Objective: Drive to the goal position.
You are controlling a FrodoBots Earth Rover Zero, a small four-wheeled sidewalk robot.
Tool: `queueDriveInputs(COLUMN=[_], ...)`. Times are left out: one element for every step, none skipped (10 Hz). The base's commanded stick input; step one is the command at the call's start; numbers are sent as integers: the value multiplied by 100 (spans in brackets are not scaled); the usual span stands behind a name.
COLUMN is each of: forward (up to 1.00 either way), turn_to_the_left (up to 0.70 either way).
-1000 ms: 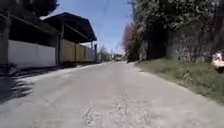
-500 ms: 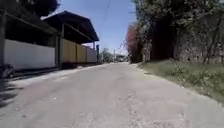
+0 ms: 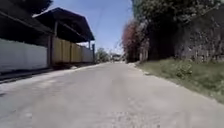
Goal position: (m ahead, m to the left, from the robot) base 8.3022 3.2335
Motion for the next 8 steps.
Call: queueDriveInputs(forward=[100, 100, 100, 100, 100, 100, 100, 100], turn_to_the_left=[2, 2, 2, 1, 1, 2, 2, -9])
